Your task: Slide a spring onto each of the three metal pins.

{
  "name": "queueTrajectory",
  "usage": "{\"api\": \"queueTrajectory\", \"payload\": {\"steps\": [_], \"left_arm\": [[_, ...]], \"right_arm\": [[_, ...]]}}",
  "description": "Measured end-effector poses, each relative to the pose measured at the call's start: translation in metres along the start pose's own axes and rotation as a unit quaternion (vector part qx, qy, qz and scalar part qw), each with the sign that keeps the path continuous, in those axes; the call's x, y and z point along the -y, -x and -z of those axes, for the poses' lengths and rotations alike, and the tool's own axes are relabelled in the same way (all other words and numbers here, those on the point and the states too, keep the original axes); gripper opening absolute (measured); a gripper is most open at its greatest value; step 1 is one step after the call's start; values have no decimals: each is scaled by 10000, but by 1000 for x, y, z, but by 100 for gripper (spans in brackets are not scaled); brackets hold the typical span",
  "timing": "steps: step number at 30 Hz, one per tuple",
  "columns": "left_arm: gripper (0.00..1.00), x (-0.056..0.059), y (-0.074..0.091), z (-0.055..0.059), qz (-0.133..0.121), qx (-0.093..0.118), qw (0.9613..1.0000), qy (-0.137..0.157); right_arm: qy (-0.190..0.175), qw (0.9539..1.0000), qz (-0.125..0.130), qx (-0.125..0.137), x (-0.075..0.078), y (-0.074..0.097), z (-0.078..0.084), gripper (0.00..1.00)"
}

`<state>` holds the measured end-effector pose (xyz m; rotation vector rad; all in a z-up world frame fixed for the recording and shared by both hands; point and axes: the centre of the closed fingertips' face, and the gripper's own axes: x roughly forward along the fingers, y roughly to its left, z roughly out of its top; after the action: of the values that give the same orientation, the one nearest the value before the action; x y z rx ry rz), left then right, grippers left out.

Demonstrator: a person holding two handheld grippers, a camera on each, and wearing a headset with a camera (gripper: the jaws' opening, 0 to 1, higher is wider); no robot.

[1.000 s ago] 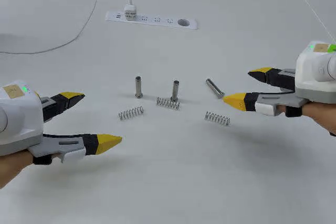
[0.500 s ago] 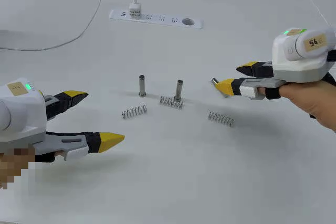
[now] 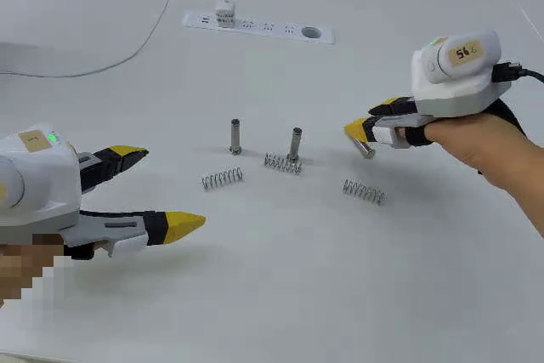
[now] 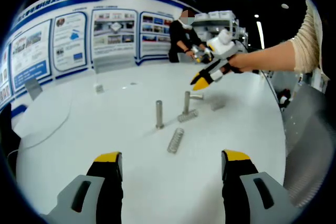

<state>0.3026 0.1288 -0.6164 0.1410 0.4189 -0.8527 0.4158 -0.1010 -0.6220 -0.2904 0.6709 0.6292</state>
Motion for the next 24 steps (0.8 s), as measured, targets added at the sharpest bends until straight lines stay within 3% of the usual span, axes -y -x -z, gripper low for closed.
{"api": "queueTrajectory", "payload": {"steps": [24], "left_arm": [[77,-1,-2,6,18,-41,10000,77]], "right_arm": [[-80,9982,86,-590,5,-30,14,15]]}}
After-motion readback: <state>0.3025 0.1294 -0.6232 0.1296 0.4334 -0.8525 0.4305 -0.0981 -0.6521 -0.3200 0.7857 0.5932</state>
